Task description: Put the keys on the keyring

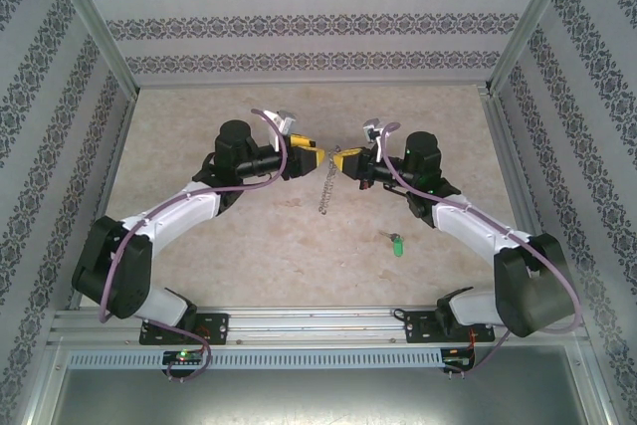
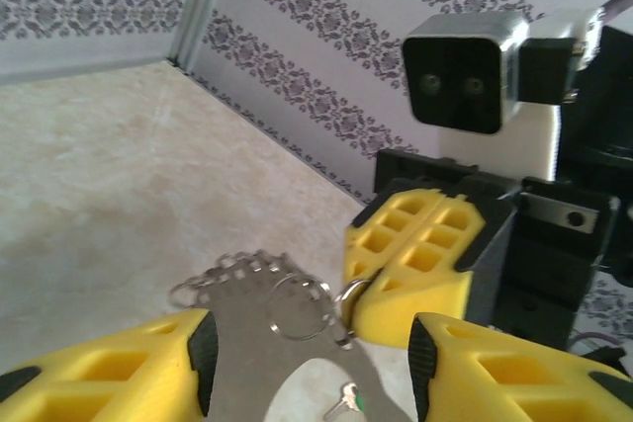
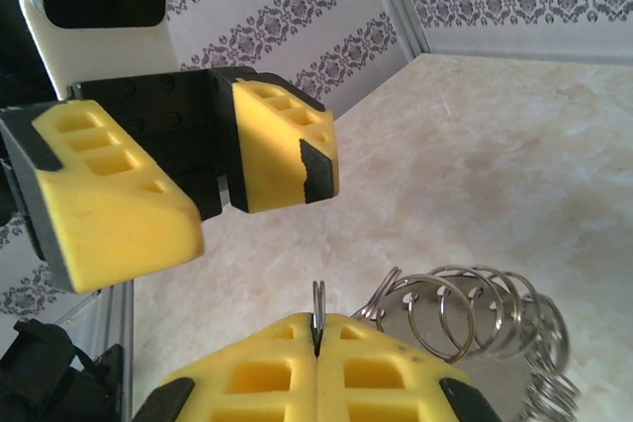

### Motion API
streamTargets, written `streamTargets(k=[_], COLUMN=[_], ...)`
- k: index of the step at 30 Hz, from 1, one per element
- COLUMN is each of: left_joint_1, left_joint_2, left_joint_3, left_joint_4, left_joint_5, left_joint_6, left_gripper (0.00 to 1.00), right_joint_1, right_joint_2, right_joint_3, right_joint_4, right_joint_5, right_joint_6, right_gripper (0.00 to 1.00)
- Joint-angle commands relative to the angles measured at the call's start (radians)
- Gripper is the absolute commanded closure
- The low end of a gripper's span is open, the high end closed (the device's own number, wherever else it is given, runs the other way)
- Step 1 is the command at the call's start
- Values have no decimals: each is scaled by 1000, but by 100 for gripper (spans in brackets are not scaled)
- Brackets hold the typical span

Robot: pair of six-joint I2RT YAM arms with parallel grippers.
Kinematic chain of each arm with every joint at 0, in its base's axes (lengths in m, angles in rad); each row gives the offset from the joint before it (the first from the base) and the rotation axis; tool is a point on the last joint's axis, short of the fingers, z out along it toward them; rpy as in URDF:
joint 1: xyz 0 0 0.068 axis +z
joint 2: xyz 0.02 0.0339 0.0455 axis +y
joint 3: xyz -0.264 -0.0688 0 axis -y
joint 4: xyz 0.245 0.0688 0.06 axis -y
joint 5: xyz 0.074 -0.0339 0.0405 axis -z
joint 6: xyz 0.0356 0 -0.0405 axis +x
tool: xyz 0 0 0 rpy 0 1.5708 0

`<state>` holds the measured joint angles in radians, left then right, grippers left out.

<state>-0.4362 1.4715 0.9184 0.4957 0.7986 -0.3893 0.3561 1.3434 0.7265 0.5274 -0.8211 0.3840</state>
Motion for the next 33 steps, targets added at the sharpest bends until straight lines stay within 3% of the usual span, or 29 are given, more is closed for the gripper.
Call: streamTargets(k=[1, 12, 17, 33], left_joint_1=[9, 9, 10, 8], left_joint_2=[11, 103, 144, 135], left_joint_3=[8, -13, -18, -32], left_joint_4=[116, 332, 423, 379], left_joint_5=[83, 171, 201, 176], left_joint_6=[-86, -252, -326, -276], left_gripper=[50, 65, 66, 64], right_joint_1=[5, 5, 5, 4], right_joint_2=[-7, -24, -29, -26], right_joint_3=[21, 22, 16, 30], right_joint_4=[72, 82, 86, 101], right_joint_5=[-38, -41, -40, -53], right_joint_6=[-27, 2, 4, 15], right_gripper=[100, 100, 100, 100])
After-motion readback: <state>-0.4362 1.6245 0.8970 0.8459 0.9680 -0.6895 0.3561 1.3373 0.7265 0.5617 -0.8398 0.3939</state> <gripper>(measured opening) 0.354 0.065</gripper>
